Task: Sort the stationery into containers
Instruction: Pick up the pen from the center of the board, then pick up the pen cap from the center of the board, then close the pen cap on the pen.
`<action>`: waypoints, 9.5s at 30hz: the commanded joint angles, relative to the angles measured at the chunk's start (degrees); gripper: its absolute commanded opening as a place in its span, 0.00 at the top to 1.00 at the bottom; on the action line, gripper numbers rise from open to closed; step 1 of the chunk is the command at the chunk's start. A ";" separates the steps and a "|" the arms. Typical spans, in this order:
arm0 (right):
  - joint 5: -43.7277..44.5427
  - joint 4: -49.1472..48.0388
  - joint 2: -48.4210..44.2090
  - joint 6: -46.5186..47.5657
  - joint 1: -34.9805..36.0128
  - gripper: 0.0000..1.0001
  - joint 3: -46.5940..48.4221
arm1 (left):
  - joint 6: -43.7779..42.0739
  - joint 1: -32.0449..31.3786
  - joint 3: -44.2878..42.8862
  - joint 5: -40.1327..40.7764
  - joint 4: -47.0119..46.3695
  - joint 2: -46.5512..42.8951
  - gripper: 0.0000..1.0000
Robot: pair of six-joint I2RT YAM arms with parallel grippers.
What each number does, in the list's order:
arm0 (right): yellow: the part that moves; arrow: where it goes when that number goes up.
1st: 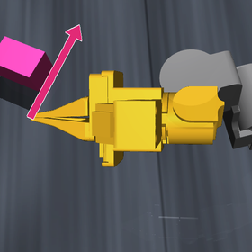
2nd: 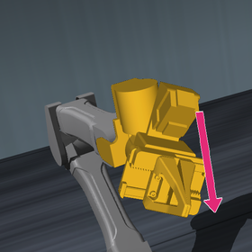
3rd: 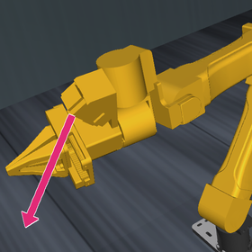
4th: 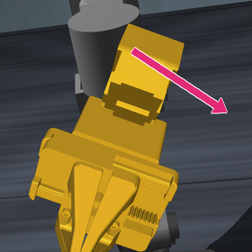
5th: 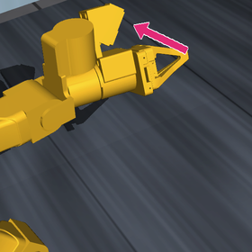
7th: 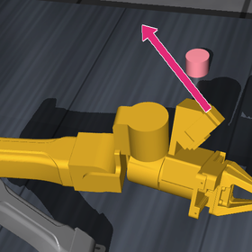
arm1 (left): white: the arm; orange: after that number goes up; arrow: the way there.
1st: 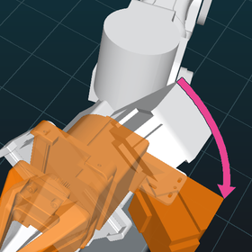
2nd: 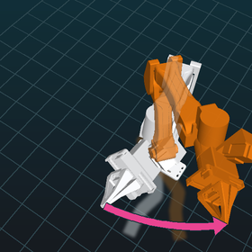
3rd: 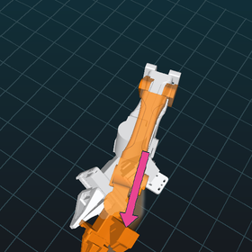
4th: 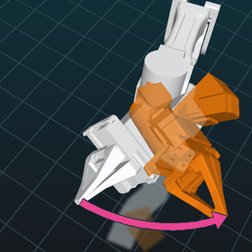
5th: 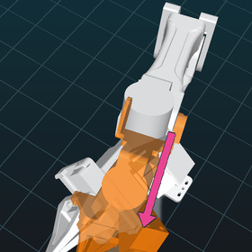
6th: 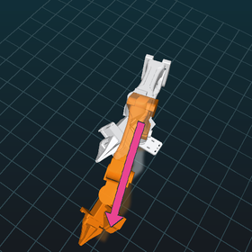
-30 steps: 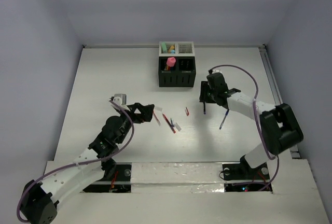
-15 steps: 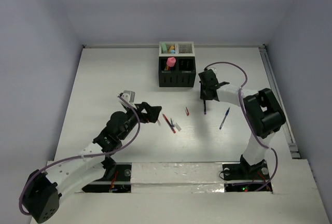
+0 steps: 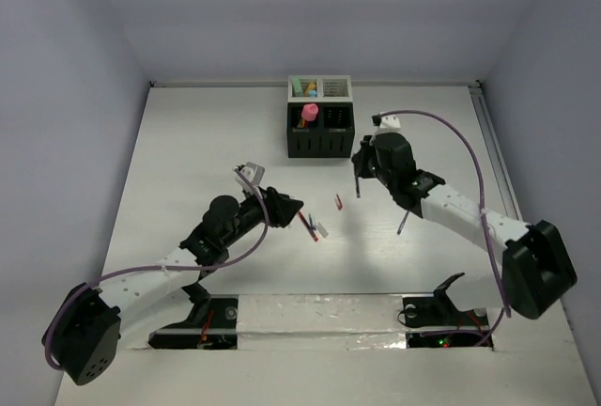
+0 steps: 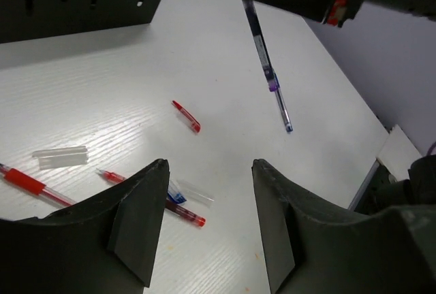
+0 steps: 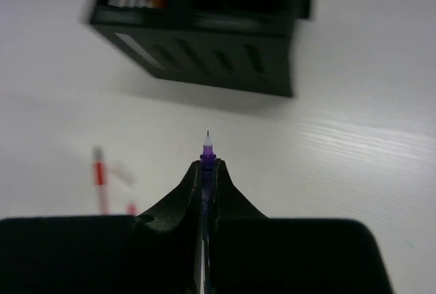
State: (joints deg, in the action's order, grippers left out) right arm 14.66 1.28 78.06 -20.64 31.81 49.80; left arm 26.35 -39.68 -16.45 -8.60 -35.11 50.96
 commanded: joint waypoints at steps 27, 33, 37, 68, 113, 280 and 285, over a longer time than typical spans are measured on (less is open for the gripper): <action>-12.90 -35.82 5.70 -8.62 20.48 1.00 -1.99 | 0.46 -0.13 -3.51 -0.02 -5.49 4.94 0.65; -11.67 -35.38 5.26 -8.27 20.48 1.00 -2.52 | 0.02 -0.13 -4.12 0.86 -4.00 4.59 1.00; -10.96 -33.02 3.86 -8.01 20.48 1.00 -2.34 | -0.51 -0.13 -3.94 1.74 -3.30 3.27 1.00; -22.12 0.22 11.22 1.40 16.35 0.79 11.97 | -0.25 -0.13 0.19 23.54 8.92 -20.80 1.00; -24.15 -1.81 40.33 -3.88 11.34 0.37 29.92 | 1.16 -0.13 0.19 21.08 8.31 -19.58 1.00; -20.02 -57.17 2.00 -10.03 18.89 1.00 -9.45 | 5.20 1.98 -2.80 -7.92 -11.82 -3.23 1.00; -18.79 -59.55 1.48 -8.37 20.65 1.00 -12.71 | 6.61 1.98 -4.82 -8.27 -10.68 -6.40 1.00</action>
State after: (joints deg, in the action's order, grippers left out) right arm -3.88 -55.94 79.61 -31.11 50.52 39.53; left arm 31.14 -38.26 -16.95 -19.09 -39.13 47.66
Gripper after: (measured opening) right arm 0.227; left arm 0.083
